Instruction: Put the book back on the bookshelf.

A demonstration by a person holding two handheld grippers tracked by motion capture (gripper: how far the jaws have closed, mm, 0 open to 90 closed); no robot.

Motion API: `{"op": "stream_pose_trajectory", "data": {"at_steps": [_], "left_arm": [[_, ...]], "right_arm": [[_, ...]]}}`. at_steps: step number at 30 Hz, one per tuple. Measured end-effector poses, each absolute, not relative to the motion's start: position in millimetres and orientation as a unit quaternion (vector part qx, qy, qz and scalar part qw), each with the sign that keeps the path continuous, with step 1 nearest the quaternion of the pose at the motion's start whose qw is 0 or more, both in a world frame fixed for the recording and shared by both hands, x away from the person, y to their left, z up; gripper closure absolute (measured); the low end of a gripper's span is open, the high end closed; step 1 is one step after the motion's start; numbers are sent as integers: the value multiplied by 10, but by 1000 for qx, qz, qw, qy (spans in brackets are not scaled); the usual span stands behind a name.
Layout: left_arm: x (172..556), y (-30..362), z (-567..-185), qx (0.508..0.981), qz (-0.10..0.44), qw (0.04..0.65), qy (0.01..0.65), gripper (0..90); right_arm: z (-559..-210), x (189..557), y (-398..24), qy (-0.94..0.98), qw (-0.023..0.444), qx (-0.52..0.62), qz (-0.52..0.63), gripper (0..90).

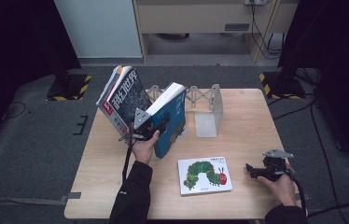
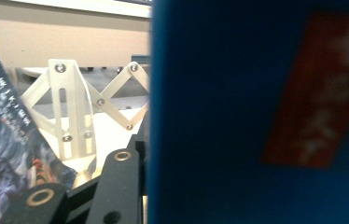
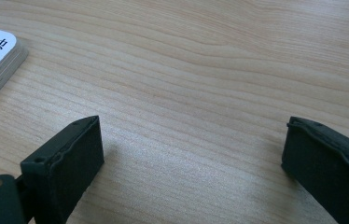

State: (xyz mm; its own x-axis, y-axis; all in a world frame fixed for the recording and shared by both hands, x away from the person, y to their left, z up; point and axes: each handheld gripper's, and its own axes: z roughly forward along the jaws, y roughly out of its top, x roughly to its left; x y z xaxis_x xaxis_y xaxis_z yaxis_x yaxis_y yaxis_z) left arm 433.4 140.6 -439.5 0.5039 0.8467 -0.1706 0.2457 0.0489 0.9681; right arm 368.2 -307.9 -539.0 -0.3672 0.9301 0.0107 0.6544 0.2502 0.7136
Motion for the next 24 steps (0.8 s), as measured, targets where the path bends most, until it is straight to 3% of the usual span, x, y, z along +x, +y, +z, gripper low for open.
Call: {"op": "stream_pose_trajectory", "data": {"at_steps": [24], "left_arm": [[4140, 1204, -4431, 628, 286, 583, 428, 574]], "right_arm": [[-5390, 3685, -3078, 761, 214, 521, 323, 56]]}}
